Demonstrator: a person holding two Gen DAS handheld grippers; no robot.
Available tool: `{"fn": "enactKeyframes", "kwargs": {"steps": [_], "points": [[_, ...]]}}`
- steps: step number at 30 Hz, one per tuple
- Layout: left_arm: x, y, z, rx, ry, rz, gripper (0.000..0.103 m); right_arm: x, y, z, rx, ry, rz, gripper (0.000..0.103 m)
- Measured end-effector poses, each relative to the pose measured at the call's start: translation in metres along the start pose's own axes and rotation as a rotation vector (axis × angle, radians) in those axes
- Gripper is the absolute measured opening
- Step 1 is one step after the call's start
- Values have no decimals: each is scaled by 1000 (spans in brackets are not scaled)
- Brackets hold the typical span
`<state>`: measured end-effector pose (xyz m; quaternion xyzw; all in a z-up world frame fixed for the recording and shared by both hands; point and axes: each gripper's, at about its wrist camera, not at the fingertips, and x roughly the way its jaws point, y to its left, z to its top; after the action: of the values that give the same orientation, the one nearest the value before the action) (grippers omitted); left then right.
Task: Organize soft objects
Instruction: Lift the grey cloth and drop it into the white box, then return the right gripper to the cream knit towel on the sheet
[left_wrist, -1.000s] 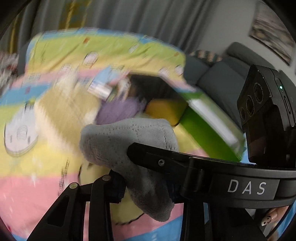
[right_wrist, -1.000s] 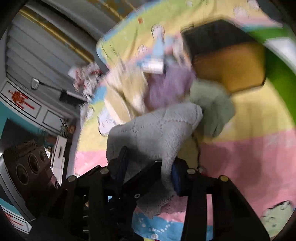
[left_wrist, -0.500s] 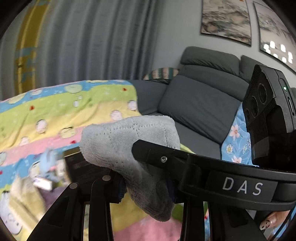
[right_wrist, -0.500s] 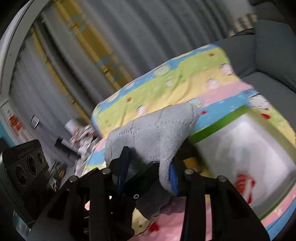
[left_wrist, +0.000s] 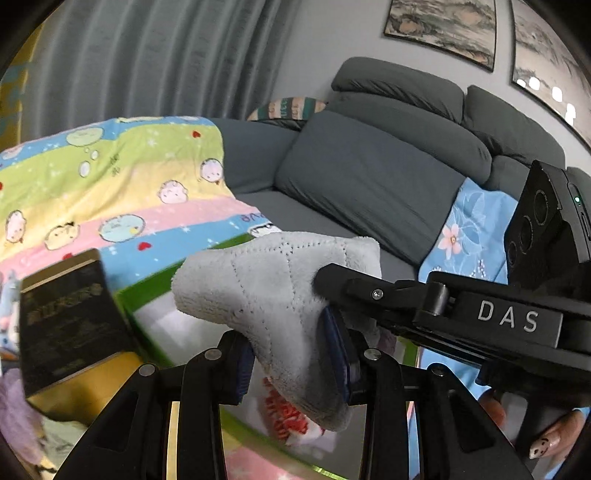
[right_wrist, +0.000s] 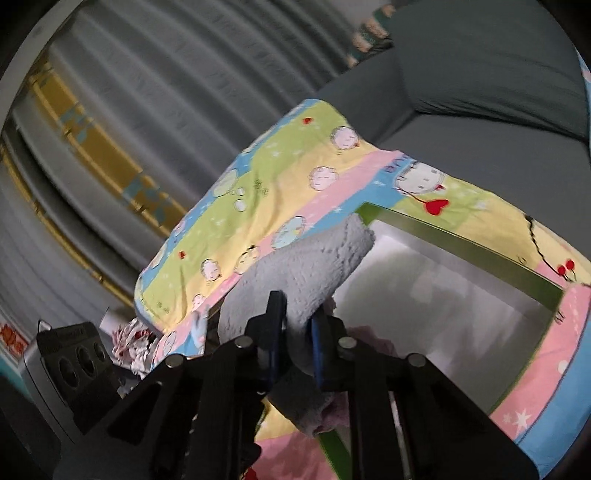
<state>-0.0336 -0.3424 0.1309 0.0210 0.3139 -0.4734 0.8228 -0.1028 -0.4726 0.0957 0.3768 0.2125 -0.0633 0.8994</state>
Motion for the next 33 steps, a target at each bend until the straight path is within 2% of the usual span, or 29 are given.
{"fn": "enactKeyframes", "kwargs": {"steps": [5, 11, 15, 18, 20, 21, 22, 25, 30, 32, 33], "points": [[17, 0, -4, -38, 34, -31, 36, -3, -13, -1, 49, -21, -40, 14], [34, 2, -13, -66, 85, 15, 36, -5, -20, 0, 84, -55, -72, 14], [36, 4, -19, -107, 95, -16, 64, -6, -22, 0, 90, -72, -116, 17], [31, 4, -19, -132, 77, -22, 65, -10, -24, 1, 105, -89, -99, 17], [26, 5, -17, -145, 60, -24, 71, -14, -26, 1, 118, -107, -96, 18], [23, 5, -17, -153, 54, -29, 78, -16, -25, 2, 117, -113, -99, 20], [21, 5, -16, -159, 49, -32, 83, -18, -25, 2, 115, -120, -100, 27], [12, 6, -14, -173, 27, -47, 84, -23, -24, 2, 117, -150, -92, 54], [-5, 0, -14, -143, 16, -26, 84, -31, -17, 1, 105, -174, -61, 67], [-16, 1, -14, -137, 6, -22, 84, -33, -11, 1, 90, -181, -65, 83], [-21, 2, -14, -140, 1, -21, 84, -35, -8, 0, 82, -188, -65, 86]]}}
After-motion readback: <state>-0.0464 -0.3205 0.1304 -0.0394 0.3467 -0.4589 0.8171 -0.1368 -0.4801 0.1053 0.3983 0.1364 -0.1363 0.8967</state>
